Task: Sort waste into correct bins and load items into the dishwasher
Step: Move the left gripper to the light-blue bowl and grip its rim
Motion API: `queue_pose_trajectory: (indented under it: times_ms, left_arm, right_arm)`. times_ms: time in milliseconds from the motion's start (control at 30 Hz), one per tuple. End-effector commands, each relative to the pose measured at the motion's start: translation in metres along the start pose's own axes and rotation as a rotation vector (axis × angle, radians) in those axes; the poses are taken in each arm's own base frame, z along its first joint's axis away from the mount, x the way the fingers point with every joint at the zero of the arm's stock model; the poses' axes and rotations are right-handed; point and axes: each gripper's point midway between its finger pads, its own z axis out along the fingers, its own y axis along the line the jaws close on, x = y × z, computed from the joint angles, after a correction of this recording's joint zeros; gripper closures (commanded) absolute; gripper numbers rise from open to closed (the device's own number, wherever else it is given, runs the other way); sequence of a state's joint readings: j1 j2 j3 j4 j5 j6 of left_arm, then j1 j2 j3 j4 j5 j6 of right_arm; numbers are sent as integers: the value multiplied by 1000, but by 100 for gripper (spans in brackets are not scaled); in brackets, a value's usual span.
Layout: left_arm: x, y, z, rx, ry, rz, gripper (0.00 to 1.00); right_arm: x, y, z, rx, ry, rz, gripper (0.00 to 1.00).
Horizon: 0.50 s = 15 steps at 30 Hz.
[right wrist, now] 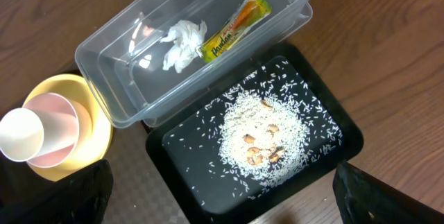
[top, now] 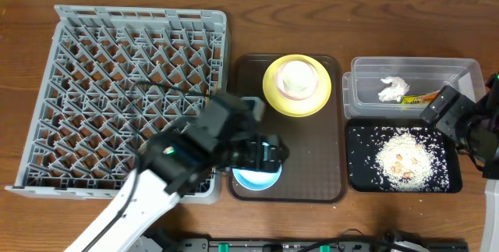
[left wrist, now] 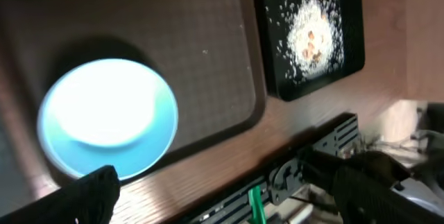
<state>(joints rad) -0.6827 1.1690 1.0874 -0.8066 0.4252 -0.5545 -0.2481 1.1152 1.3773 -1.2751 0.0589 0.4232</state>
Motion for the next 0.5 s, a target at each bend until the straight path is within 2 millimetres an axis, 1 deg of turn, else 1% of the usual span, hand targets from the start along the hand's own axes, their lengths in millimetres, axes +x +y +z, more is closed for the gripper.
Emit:
queue_pose_trajectory:
  times_ms: [0,67,100,167,233,300,467]
  left_arm:
    - [1,-8,18,-2,42,5,2]
    - [3,-8,31,-11,72,8,1]
    - [6,-8,38,-19,93,10,4]
    - [14,-7,52,-35,140,19,23]
    - [23,-6,65,-59,186,27,34]
    - [30,-2,77,-93,217,37,40]
    - [43,16,103,-230,242,80,48]
  right_arm:
    - [-1,0,-2,-2,-4,-13,1]
    - [-1,0,-2,-2,-4,-13,1]
    - [-1,0,-2,-2,-4,-13,1]
    - [-1,0,-2,-2,-4,-13,1]
    - [-1,0,-2,-2,-4,-13,1]
    - [-1,0,-2,-2,-4,-13,1]
    - [-1,0,-2,-2,-4,-13,1]
